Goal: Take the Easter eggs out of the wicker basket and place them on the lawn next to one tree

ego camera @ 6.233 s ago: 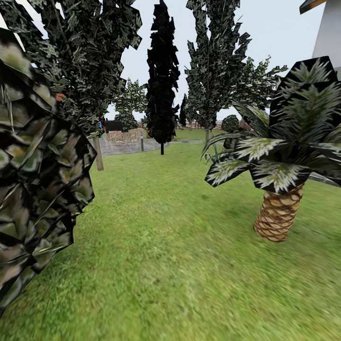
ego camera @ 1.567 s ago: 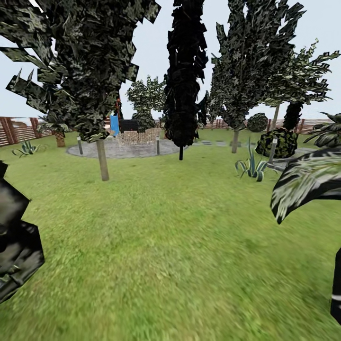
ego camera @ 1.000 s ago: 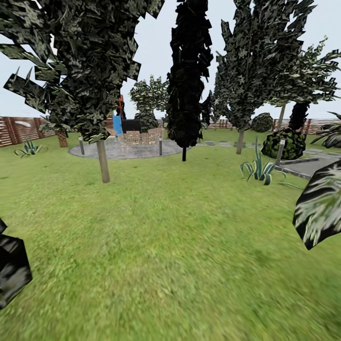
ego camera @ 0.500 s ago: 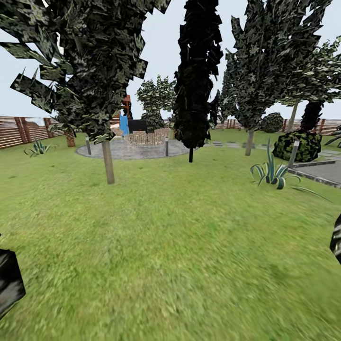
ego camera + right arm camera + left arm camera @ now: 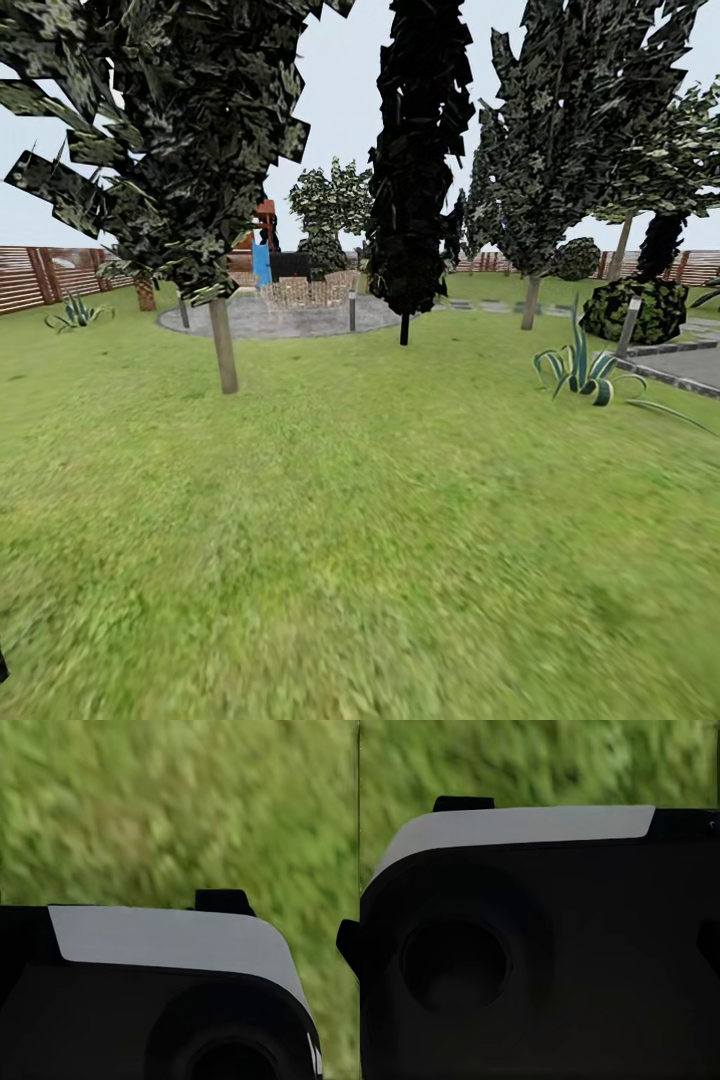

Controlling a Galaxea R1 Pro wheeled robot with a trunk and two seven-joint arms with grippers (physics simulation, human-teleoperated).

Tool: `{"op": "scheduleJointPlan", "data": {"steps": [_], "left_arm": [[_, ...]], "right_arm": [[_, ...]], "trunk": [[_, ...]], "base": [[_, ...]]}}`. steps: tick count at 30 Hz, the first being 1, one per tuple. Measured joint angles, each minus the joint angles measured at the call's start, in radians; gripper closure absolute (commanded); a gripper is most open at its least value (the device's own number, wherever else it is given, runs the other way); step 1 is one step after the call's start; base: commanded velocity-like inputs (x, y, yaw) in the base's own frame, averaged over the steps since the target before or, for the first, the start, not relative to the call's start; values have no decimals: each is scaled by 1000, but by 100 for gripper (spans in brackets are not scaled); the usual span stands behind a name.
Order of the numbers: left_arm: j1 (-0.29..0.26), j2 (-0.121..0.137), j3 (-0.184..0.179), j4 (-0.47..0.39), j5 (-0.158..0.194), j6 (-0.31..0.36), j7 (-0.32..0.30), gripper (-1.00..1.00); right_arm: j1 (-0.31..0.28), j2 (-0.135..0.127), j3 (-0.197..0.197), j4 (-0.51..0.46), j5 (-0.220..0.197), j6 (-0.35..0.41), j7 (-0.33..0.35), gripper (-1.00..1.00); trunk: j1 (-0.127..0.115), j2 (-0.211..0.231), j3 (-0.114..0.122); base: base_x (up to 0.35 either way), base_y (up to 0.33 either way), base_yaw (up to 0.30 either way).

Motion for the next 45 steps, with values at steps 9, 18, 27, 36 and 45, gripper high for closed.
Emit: {"op": "scheduleJointPlan", "data": {"steps": [9,18,27,36,45], "left_arm": [[0,0,0,0,0,0,1,-100],[0,0,0,0,0,0,0,-100],[0,0,0,0,0,0,1,-100],[0,0,0,0,0,0,1,-100],[0,0,0,0,0,0,1,-100]], "right_arm": [[0,-1,-10,0,0,-22,1,-100],[0,0,-9,0,0,-28,1,-100],[0,1,-8,0,1,-28,-1,-100],[0,2,-8,0,1,-28,-1,-100],[0,1,-8,0,1,-29,-1,-100]], "trunk": [[0,0,0],[0,0,0],[0,0,0],[0,0,0],[0,0,0]], "base": [[331,0,0],[331,0,0],[331,0,0],[331,0,-24],[330,0,-217]]}}
